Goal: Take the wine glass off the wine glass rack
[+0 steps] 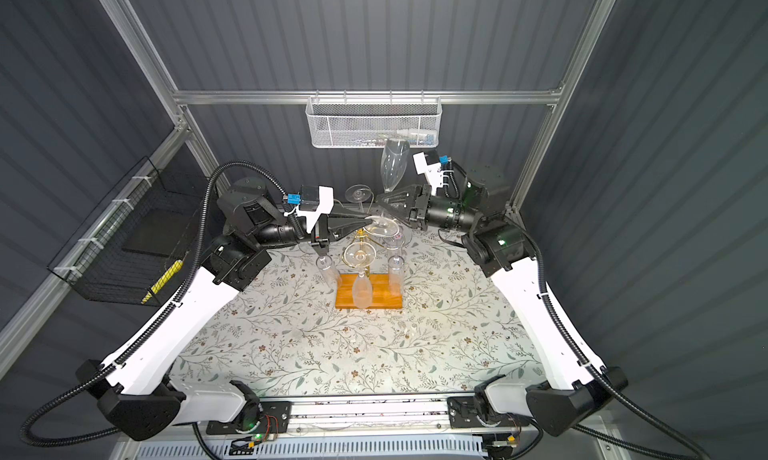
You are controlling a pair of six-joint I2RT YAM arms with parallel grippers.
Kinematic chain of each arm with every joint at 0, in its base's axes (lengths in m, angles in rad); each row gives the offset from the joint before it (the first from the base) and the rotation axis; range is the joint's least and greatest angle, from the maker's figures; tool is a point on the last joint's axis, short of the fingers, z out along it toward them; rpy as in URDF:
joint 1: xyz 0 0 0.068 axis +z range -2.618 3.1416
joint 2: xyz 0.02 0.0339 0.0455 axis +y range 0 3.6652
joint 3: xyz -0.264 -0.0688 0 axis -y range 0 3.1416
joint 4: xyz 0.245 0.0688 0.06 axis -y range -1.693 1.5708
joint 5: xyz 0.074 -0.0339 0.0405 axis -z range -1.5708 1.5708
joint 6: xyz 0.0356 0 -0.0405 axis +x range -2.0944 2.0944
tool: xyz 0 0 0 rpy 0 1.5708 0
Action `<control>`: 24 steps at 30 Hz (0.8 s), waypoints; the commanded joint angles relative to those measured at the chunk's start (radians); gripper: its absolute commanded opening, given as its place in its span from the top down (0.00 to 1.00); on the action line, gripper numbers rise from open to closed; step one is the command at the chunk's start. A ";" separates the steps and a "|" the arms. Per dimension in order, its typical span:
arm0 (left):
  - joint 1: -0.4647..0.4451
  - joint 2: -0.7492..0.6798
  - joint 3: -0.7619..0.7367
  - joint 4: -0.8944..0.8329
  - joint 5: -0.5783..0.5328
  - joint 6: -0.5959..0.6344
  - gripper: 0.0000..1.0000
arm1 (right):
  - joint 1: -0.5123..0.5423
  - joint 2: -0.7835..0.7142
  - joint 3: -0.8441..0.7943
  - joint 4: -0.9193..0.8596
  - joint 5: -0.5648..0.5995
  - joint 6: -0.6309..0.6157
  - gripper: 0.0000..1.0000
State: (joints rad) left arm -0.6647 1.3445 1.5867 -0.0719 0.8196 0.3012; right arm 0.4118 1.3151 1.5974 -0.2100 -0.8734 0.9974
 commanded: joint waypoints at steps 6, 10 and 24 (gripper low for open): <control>-0.013 -0.037 -0.020 0.000 -0.014 0.032 1.00 | 0.007 -0.011 -0.001 -0.008 0.017 -0.036 0.88; -0.015 -0.052 -0.045 0.015 -0.022 0.019 0.77 | 0.009 -0.010 0.005 -0.030 0.028 -0.064 0.95; -0.013 -0.134 -0.182 0.201 -0.381 -0.525 0.13 | 0.010 0.001 0.242 -0.506 0.351 -0.642 1.00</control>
State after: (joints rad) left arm -0.6754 1.2053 1.4025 0.0849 0.5594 -0.0189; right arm 0.4179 1.3365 1.8015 -0.6136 -0.6437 0.5568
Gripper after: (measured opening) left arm 0.860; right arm 0.116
